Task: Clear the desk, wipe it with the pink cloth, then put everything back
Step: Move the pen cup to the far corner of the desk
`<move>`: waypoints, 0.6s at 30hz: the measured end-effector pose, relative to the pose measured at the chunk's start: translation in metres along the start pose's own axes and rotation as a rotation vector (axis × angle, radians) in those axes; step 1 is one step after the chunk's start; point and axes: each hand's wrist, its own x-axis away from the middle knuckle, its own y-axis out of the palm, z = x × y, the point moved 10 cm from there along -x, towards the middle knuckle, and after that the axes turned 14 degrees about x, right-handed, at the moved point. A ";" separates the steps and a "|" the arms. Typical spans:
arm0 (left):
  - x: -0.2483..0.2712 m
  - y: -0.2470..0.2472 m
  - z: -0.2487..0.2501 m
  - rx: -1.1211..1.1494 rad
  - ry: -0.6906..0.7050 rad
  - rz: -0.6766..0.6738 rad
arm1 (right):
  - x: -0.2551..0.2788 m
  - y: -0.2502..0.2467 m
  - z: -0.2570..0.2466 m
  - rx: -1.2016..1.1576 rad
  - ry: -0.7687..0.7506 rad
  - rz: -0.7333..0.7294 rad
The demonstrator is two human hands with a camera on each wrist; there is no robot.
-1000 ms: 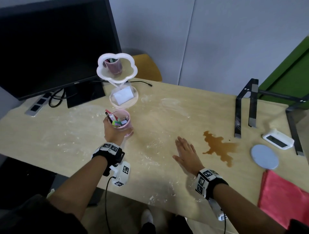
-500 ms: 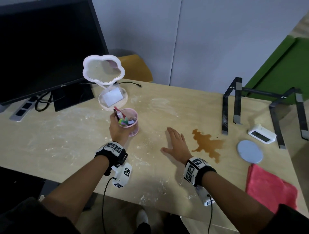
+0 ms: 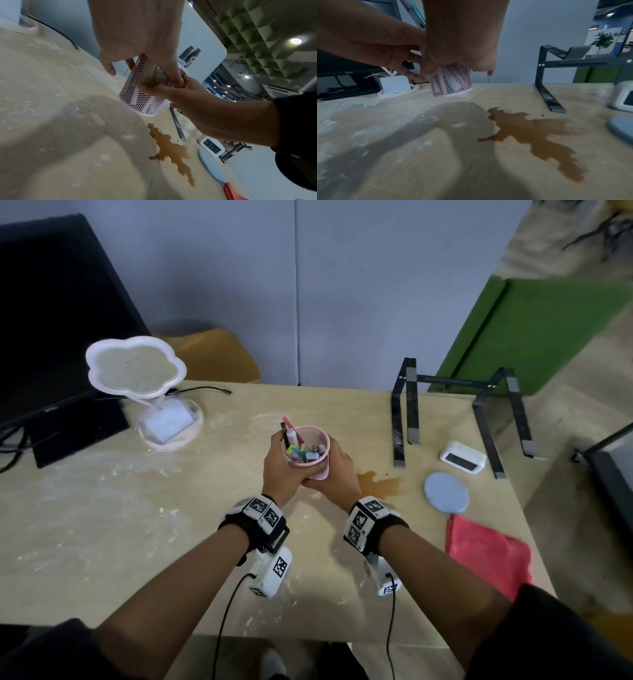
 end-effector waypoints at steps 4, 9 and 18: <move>0.004 0.026 -0.002 -0.014 0.014 -0.045 | 0.007 -0.014 0.025 -0.114 0.098 0.085; 0.010 0.055 -0.010 -0.038 -0.003 -0.170 | 0.021 -0.034 0.048 -0.167 0.157 0.205; 0.034 0.035 -0.087 -0.725 -0.191 -0.400 | 0.071 -0.119 0.146 -0.141 0.372 0.403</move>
